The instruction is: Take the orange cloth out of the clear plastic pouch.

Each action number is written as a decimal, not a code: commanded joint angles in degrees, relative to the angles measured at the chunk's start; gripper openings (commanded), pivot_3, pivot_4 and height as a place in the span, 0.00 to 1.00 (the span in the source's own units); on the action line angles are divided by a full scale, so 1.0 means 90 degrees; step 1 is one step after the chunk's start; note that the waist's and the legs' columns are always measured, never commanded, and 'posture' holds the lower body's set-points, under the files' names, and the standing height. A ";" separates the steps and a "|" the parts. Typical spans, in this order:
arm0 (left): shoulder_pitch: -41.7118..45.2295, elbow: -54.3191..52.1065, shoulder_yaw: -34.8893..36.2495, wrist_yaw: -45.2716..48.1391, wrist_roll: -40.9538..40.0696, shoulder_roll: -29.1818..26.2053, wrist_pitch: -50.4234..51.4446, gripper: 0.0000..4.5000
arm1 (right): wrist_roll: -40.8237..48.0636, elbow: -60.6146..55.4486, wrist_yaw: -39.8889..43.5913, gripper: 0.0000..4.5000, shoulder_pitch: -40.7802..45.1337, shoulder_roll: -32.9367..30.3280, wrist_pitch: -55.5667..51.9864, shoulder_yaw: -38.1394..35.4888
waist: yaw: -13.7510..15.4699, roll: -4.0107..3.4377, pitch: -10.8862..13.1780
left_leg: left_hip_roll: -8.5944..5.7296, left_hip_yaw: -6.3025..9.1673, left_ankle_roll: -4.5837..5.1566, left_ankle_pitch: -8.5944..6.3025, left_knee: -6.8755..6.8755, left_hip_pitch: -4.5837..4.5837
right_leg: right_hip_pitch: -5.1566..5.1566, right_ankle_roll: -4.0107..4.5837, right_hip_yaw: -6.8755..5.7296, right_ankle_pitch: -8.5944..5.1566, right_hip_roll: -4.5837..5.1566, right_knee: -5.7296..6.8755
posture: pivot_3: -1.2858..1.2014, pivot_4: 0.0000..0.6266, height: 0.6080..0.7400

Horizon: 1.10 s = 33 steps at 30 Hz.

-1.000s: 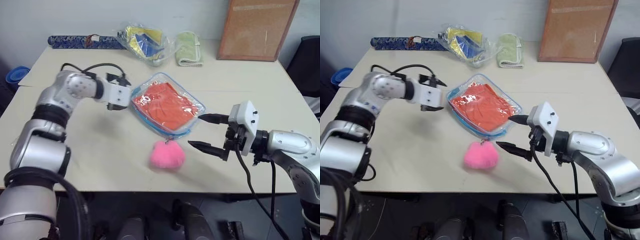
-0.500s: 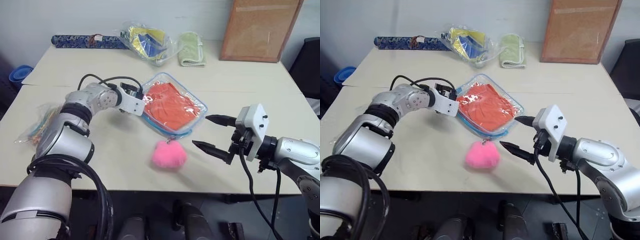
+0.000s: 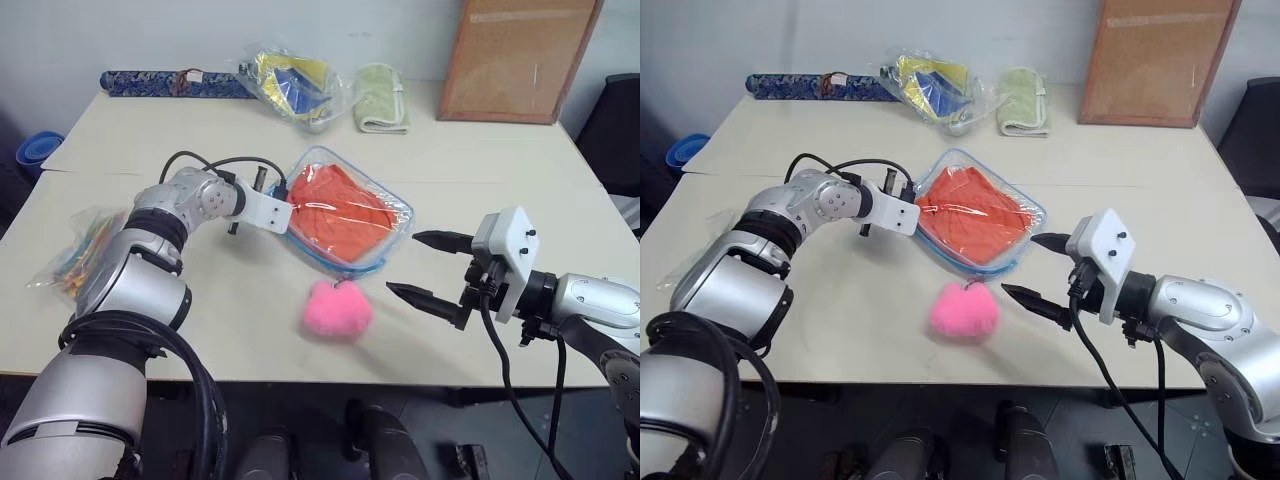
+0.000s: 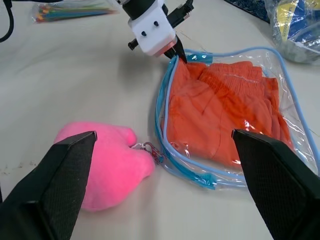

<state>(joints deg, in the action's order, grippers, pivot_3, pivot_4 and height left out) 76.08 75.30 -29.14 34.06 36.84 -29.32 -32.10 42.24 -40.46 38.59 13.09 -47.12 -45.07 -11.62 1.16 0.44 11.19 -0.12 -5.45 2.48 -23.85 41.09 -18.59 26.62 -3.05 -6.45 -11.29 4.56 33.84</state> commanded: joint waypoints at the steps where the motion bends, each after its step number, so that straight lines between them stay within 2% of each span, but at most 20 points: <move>1: -0.0611 -0.0810 0.0666 0.1495 -0.0990 -0.0192 0.0803 0.00 | 0.0060 -0.0093 0.0128 1.00 0.0118 -0.0091 0.0140 -0.0018 | -0.0017 0.0000 0.0000 | 0.0003 -0.0002 0.0000 0.0000 0.0000 0.0003 | 0.0000 0.0000 0.0001 0.0000 -0.0001 0.0001 | 0.52 0.24 1.00; 2: -0.0917 -0.1392 0.0827 0.1853 -0.1229 -0.0252 0.1236 0.00 | 0.0038 -0.0072 0.0156 1.00 0.0126 -0.0075 0.0161 0.0025 | -0.0019 0.0000 0.0000 | 0.0005 -0.0002 -0.0001 0.0000 0.0001 0.0005 | 0.0000 0.0000 0.0002 0.0000 0.0001 0.0003 | 0.52 0.24 1.00; 5: -0.2688 -0.4992 0.1291 0.2928 -0.1823 -0.0597 0.3704 0.00 | -0.0060 0.0001 0.0281 1.00 0.0143 -0.0037 0.0249 0.0215 | -0.0075 -0.0006 -0.0003 | 0.0007 -0.0004 -0.0004 0.0000 -0.0001 0.0010 | -0.0001 0.0002 0.0016 -0.0001 0.0004 0.0004 | 0.52 0.24 1.00; 7: -0.3490 -0.6714 0.1465 0.3200 -0.1875 -0.0746 0.4983 0.00 | -0.0084 0.0028 0.0317 1.00 0.0160 -0.0020 0.0285 0.0295 | -0.0117 -0.0007 -0.0004 | 0.0013 0.0002 -0.0008 -0.0003 0.0002 0.0009 | -0.0002 0.0003 0.0035 -0.0002 0.0004 0.0002 | 0.52 0.24 1.00; 9: -0.4173 -0.8157 0.1549 0.3258 -0.1668 -0.0914 0.5989 0.00 | -0.0061 0.0075 0.0379 1.00 0.0208 -0.0006 0.0307 0.0363 | -0.0115 -0.0007 -0.0004 | 0.0013 0.0007 -0.0009 -0.0003 0.0009 0.0006 | -0.0007 0.0003 0.0044 -0.0002 0.0004 0.0001 | 0.52 0.24 1.00; 11: -0.4597 -0.9009 0.1533 0.3106 -0.1402 -0.1071 0.6394 0.00 | -0.0063 0.0111 0.0428 1.00 0.0246 0.0001 0.0325 0.0423 | -0.0113 -0.0007 -0.0004 | 0.0012 0.0006 -0.0010 -0.0004 0.0011 0.0014 | -0.0019 0.0004 0.0055 -0.0002 0.0003 0.0003 | 0.52 0.24 1.00; 14: -0.4776 -0.9383 0.1492 0.2832 -0.1215 -0.1152 0.6565 0.00 | -0.0092 0.0168 0.0466 1.00 0.0310 0.0014 0.0347 0.0516 | -0.0077 -0.0007 -0.0004 | 0.0013 0.0009 -0.0013 -0.0003 0.0013 0.0020 | -0.0024 0.0007 0.0061 -0.0004 0.0004 0.0006 | 0.52 0.24 1.00; 17: -0.4700 -0.9203 0.1384 0.2603 -0.0963 -0.1297 0.6470 0.00 | -0.0155 0.0278 0.0509 1.00 0.0377 0.0024 0.0407 0.0596 | -0.0051 -0.0007 -0.0004 | 0.0013 0.0008 -0.0015 -0.0002 0.0012 0.0023 | -0.0023 0.0010 0.0065 -0.0006 0.0005 0.0010 | 0.52 0.24 1.00; 20: -0.4615 -0.9195 0.1373 0.2631 -0.1007 -0.1432 0.6401 0.16 | -0.0190 0.0351 0.0500 1.00 0.0420 0.0045 0.0459 0.0632 | -0.0049 -0.0007 -0.0004 | 0.0017 0.0007 -0.0016 -0.0003 0.0011 0.0023 | -0.0020 0.0012 0.0066 -0.0007 0.0004 0.0010 | 0.52 0.24 1.00; 25: -0.4374 -0.9038 0.1435 0.2465 -0.1150 -0.1508 0.5988 0.49 | -0.0250 0.0350 0.0440 1.00 0.0381 0.0119 0.0491 0.0650 | -0.0026 -0.0007 -0.0004 | 0.0020 0.0007 -0.0018 -0.0003 0.0010 0.0019 | -0.0015 0.0016 0.0063 -0.0009 0.0003 0.0012 | 0.52 0.24 1.00; 30: -0.3924 -0.8434 0.1608 0.2597 -0.1724 -0.1624 0.4821 0.49 | -0.0260 0.0288 0.0349 1.00 0.0252 0.0142 0.0523 0.0578 | 0.0016 -0.0007 -0.0004 | 0.0019 0.0008 -0.0018 -0.0003 0.0011 0.0014 | -0.0011 0.0016 0.0060 -0.0009 0.0004 0.0009 | 0.52 0.24 1.00; 33: -0.3630 -0.7674 0.1472 0.2895 -0.1948 -0.2023 0.3474 0.49 | -0.0258 0.0274 0.0311 1.00 0.0187 0.0122 0.0554 0.0516 | 0.0019 -0.0007 -0.0004 | 0.0019 0.0008 -0.0018 -0.0003 0.0011 0.0010 | -0.0007 0.0016 0.0058 -0.0009 0.0006 0.0008 | 0.52 0.24 1.00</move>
<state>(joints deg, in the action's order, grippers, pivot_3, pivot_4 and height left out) 41.69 4.20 -16.71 59.07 20.34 -45.85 4.49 39.86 -36.05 41.72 14.91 -46.07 -41.29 -5.06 1.33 0.37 11.16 0.05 -5.37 2.31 -23.87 41.19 -18.51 26.56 -2.91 -5.95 -11.37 4.61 33.90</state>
